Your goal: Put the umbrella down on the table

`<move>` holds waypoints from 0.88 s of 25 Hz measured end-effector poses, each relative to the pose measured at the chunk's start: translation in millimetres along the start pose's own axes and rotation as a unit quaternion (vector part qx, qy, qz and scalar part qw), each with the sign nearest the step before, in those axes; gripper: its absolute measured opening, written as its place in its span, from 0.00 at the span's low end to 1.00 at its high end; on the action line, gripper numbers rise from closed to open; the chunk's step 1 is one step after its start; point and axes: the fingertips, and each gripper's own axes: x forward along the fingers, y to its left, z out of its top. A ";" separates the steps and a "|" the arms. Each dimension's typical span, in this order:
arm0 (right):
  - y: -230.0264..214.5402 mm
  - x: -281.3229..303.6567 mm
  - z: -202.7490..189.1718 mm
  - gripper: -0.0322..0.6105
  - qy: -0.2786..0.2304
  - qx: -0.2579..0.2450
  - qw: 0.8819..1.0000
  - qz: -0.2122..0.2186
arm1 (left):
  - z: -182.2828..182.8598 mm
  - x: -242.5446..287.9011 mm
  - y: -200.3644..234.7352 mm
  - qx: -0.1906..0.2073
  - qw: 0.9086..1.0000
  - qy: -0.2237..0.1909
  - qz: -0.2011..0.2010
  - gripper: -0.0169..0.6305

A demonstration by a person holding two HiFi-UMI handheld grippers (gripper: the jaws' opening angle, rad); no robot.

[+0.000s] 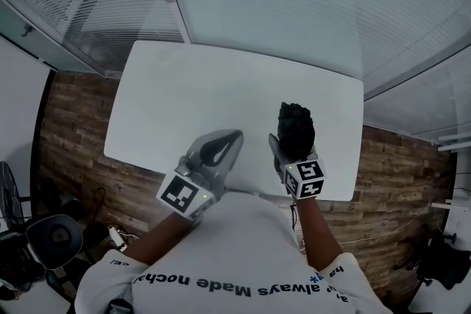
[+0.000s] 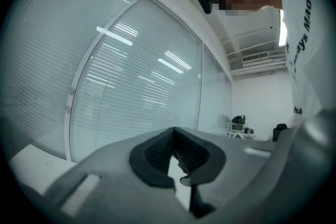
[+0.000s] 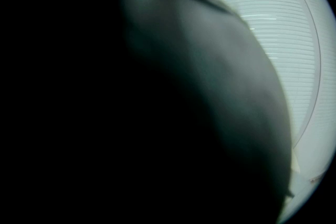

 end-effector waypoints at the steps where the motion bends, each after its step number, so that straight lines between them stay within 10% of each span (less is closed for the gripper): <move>1: -2.8 6.1 -8.4 0.41 0.011 0.003 1.000 0.000 | -0.5 -0.9 0.2 0.000 1.000 0.000 0.000 0.03; 22: -44.6 101.9 -148.2 0.41 0.244 0.051 0.968 0.003 | -2.7 -9.6 2.4 0.002 1.000 0.008 0.009 0.03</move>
